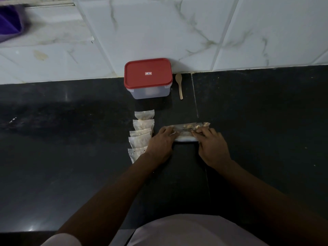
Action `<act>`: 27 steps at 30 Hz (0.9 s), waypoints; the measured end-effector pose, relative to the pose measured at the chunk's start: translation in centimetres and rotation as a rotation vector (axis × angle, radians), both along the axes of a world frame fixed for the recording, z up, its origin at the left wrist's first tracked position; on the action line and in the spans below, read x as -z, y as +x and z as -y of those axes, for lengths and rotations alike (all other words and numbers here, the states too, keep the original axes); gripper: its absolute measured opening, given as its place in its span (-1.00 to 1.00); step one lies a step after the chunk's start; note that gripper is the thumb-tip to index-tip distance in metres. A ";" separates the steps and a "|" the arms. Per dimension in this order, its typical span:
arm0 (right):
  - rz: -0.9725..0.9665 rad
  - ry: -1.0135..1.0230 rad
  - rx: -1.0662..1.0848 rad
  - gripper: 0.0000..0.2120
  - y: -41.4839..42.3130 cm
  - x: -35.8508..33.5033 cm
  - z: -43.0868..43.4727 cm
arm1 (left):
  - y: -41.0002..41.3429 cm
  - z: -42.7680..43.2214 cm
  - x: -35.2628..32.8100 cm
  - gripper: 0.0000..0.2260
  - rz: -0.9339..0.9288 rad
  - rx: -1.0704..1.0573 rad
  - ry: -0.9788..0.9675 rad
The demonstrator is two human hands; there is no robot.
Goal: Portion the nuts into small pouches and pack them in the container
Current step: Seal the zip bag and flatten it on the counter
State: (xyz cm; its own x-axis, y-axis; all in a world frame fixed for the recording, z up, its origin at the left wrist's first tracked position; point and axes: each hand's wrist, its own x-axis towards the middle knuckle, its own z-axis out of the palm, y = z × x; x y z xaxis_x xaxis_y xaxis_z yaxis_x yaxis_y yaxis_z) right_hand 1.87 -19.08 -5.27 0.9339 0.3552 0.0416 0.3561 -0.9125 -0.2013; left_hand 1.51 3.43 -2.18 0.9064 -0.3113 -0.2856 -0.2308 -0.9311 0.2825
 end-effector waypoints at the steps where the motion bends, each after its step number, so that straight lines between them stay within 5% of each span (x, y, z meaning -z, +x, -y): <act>1: -0.002 -0.005 0.006 -0.51 -0.2 0.1 -0.1 | -0.1 0.0 0.1 -0.45 -0.003 -0.001 -0.002; 13: 0.116 0.078 -0.016 -0.51 -1.5 0.2 0.0 | -0.6 0.2 0.9 -0.46 0.022 0.001 0.027; 27: -0.004 0.063 -0.058 -0.44 -2.1 1.9 -0.1 | -0.7 0.1 1.0 -0.46 0.036 -0.013 -0.015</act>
